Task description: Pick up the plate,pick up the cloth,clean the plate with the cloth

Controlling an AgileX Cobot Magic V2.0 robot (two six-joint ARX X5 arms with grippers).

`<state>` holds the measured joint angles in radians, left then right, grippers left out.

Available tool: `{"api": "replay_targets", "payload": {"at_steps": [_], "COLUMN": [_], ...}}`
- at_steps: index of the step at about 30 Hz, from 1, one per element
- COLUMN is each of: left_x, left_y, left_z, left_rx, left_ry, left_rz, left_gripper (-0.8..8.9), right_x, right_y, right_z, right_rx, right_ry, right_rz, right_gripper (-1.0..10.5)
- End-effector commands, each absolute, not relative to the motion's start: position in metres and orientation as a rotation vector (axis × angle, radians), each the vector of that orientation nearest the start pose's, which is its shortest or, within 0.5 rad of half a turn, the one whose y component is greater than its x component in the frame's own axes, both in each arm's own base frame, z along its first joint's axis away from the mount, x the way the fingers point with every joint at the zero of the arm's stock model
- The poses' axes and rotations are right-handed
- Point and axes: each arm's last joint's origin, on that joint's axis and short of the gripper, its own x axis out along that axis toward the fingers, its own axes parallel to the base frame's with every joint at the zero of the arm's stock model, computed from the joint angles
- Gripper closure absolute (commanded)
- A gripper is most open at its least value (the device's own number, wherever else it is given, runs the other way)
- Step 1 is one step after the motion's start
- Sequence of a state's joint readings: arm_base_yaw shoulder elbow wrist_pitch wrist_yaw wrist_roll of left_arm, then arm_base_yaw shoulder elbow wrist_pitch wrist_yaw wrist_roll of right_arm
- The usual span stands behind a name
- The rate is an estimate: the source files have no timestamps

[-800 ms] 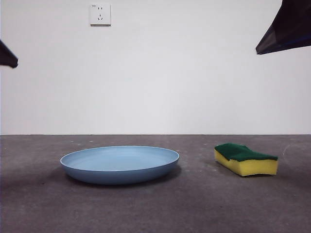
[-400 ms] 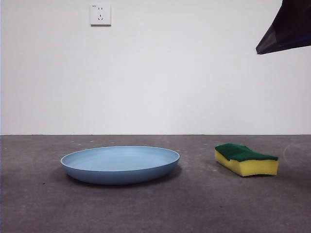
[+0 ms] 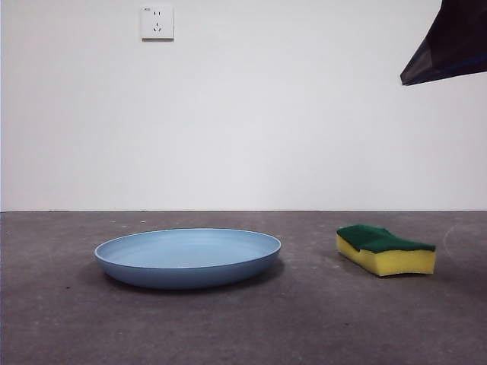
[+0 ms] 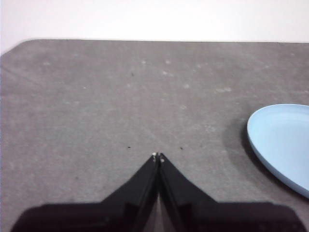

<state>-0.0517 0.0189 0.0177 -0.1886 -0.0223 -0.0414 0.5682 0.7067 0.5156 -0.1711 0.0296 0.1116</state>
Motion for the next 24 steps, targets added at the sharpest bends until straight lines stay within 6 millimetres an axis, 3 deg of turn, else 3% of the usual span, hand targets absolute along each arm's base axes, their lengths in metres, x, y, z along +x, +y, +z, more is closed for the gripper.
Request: {"api": "replay_targets", "payload": {"at_steps": [1,24], "left_x": [0.0958,0.0961], "left_y": [-0.0035,-0.0036], "left_z": [0.146,0.1467], "left_rx": [0.031,0.033], "left_ry": [0.189,0.183], "left_rz": [-0.026,-0.026], "left_gripper": [8.14,8.14], "right_x": [0.1366,0.1365], "right_y": [0.0862,0.0861], "right_z": [0.2516,0.2513], "right_rx": [0.002,-0.027], "right_ry": [0.379,0.374], "right_rz": [0.508,0.514], "right_gripper": [9.5,9.5]}}
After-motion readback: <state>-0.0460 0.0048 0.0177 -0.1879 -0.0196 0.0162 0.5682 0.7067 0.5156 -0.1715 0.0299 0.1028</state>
